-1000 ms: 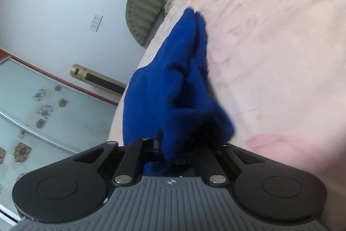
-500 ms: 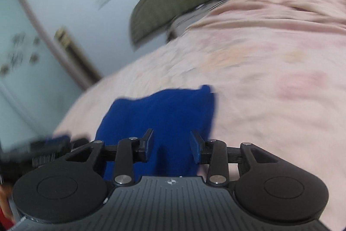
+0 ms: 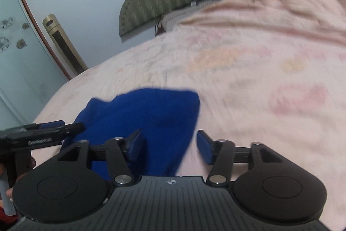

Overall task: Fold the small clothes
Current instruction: 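Open the right tool while the left tool grasps the sweater edge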

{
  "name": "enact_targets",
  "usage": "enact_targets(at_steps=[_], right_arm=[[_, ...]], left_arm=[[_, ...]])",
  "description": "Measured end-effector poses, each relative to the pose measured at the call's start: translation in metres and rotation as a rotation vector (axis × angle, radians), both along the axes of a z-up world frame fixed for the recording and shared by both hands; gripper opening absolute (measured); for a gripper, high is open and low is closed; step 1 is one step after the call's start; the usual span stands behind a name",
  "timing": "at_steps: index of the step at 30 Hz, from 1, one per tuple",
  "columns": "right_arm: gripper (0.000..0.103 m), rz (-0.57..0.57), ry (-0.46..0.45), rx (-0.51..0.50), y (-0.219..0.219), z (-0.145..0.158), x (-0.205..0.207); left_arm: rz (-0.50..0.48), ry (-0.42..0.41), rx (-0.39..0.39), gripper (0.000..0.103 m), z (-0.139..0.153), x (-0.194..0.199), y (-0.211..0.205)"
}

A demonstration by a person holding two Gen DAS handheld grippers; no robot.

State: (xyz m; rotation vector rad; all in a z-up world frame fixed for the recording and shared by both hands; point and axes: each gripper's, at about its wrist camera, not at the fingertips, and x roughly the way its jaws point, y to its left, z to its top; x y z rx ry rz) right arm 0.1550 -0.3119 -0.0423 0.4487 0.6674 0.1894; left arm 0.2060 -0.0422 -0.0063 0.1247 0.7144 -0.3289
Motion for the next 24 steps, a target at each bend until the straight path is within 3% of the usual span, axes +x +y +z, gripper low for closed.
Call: enact_targets(at_steps=[3,7,8,10,12,15,17,18,20,22,24], right_arm=[[0.069,0.044,0.064,0.12,-0.014,-0.013,-0.014],[0.07,0.136,0.085,0.294,-0.028,-0.027,-0.025],[0.07,0.161,0.092,0.332,-0.029,-0.03,-0.028],[0.071,0.231,0.099,0.401,-0.029,-0.036,-0.036],[0.071,0.287,0.078,0.409,-0.026,-0.038,-0.043],[0.071,0.287,0.075,0.446,-0.021,-0.038,-0.038],[0.067,0.288,0.07,0.476,-0.012,-0.04,-0.028],[0.064,0.281,0.071,0.473,-0.007,-0.039,-0.023],[0.048,0.253,0.096,0.429,0.006,-0.038,-0.015],[0.031,0.217,0.119,0.386,0.016,-0.038,-0.012],[0.027,0.182,0.127,0.413,0.019,-0.042,-0.014]], left_arm=[[-0.036,0.08,-0.09,0.086,-0.009,-0.02,0.017],[-0.065,0.276,-0.314,0.086,-0.027,-0.031,0.042],[-0.076,0.288,-0.359,0.089,-0.031,-0.036,0.047],[-0.084,0.267,-0.389,0.089,-0.033,-0.048,0.053],[-0.093,0.252,-0.389,0.089,-0.034,-0.055,0.051],[-0.106,0.247,-0.368,0.085,-0.033,-0.054,0.035],[-0.123,0.25,-0.338,0.043,-0.034,-0.054,0.023],[-0.115,0.242,-0.311,0.039,-0.035,-0.058,0.023],[-0.108,0.219,-0.297,0.017,-0.033,-0.061,0.024],[-0.103,0.208,-0.333,0.011,-0.03,-0.062,0.035],[-0.089,0.201,-0.354,0.01,-0.026,-0.063,0.044]])
